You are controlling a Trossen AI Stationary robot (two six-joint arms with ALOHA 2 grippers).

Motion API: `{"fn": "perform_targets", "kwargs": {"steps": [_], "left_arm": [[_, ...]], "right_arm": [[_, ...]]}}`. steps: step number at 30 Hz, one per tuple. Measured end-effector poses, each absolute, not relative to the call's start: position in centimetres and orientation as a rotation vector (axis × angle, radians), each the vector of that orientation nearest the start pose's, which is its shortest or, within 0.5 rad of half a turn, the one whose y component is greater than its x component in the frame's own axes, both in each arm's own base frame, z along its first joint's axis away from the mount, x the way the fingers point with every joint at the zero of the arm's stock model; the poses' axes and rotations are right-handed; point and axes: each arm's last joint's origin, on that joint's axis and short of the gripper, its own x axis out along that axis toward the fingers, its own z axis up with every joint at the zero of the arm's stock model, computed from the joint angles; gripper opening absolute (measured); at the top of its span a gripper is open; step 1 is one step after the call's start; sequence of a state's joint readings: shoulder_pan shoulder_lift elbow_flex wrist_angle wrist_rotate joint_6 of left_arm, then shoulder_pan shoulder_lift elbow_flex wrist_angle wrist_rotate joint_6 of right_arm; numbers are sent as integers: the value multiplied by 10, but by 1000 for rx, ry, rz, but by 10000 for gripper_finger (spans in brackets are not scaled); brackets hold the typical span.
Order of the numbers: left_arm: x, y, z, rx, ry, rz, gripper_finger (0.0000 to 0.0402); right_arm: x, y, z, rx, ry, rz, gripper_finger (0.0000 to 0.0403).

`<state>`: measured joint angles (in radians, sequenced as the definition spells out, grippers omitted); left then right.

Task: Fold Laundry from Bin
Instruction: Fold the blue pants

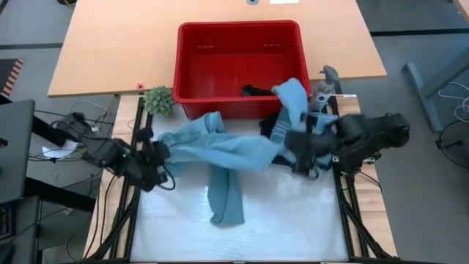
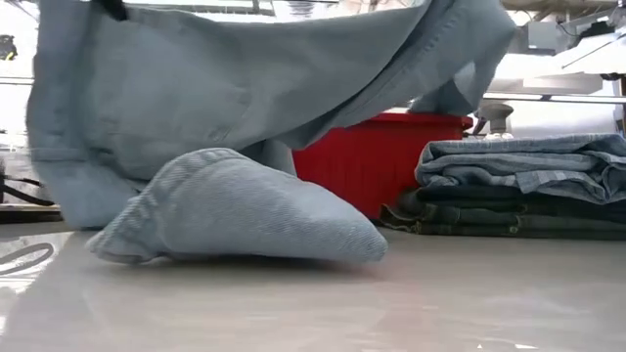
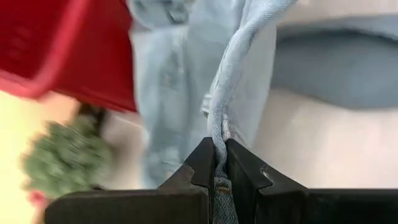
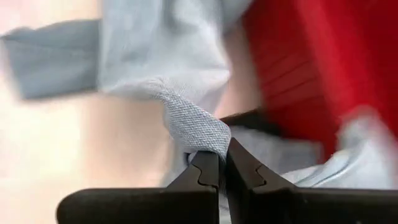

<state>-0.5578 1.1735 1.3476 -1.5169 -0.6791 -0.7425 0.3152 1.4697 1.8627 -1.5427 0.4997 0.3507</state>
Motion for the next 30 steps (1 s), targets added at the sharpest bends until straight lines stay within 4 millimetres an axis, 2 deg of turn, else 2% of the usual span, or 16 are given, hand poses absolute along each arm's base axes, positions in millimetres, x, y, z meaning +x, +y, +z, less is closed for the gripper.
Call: {"fn": "perform_targets", "kwargs": {"steps": [7, 12, 16, 19, 25, 30], "left_arm": [[136, -102, 356, -63, 1038, 355, 11], [128, -125, 352, -180, 1158, 203, 11], [128, -145, 344, -185, 1216, 141, 11], [132, -163, 332, -115, 1257, 124, 11], [140, -200, 300, 62, 1357, 100, 20], [149, -230, 282, 28, 1388, -25, 32]], "right_arm": [[240, 132, 393, -129, 1136, -170, 28], [237, 175, 372, -70, 1262, -57, 28], [231, 197, 362, -39, 1303, -70, 28], [232, 212, 348, -47, 1336, -98, 28], [245, 242, 304, -105, 1435, -122, 38], [253, 261, 271, 8, 1473, -17, 55]]}}
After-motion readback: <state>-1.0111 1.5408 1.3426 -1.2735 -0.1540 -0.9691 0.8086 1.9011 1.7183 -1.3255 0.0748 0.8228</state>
